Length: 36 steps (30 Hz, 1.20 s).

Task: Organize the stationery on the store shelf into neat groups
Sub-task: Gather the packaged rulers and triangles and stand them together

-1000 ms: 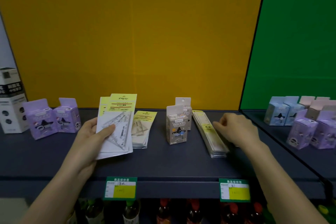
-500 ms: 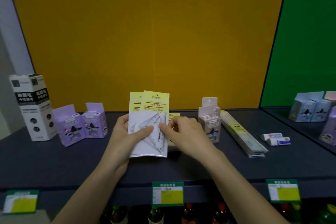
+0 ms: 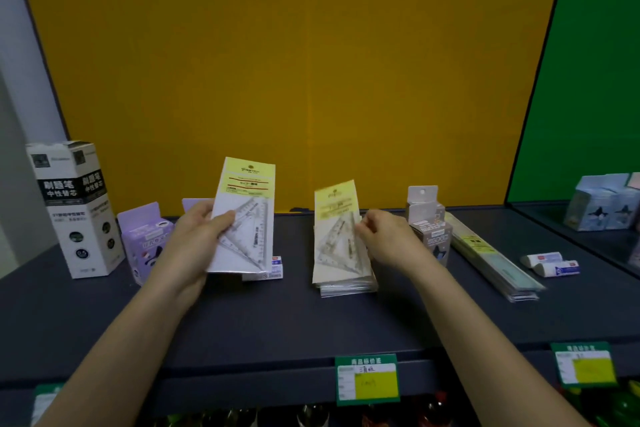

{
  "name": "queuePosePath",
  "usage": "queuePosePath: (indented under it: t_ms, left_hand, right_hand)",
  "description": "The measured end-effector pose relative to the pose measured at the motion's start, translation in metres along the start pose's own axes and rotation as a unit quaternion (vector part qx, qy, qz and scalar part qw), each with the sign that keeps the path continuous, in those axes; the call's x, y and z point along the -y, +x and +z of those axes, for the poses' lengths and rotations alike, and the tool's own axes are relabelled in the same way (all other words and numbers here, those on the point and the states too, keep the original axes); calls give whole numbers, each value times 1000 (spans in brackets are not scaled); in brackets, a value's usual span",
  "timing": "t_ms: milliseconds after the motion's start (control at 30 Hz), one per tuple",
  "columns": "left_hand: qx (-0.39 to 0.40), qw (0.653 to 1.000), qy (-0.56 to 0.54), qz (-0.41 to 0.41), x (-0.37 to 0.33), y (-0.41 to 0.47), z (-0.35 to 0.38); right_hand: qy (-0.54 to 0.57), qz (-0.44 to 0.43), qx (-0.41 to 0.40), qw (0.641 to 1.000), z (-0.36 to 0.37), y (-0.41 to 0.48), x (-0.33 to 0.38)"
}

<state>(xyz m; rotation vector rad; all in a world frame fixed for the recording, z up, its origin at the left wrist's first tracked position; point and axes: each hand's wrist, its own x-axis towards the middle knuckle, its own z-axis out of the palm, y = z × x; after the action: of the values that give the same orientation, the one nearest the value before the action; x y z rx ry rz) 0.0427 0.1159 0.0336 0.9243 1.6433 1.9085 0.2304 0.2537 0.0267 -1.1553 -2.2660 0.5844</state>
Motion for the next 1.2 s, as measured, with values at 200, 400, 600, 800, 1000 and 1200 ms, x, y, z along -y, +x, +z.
queuePosePath:
  t_ms: [200, 400, 600, 800, 1000, 1200]
  left_hand:
    - [26, 1000, 8, -15, 7, 2, 14]
    - [59, 997, 28, -38, 15, 2, 43]
    - [97, 993, 25, -66, 19, 5, 79]
    - [74, 992, 99, -27, 25, -1, 109]
    - [55, 949, 308, -26, 37, 3, 116]
    - [83, 944, 316, -40, 43, 9, 115]
  right_hand:
    - [-117, 30, 23, 992, 9, 5, -1]
    - [-193, 37, 18, 980, 14, 5, -1]
    - [-162, 11, -3, 987, 11, -8, -8]
    - [-127, -5, 10, 992, 15, -12, -21]
    - [-93, -24, 32, 995, 14, -18, -21]
    - [2, -4, 69, 998, 14, -18, -22]
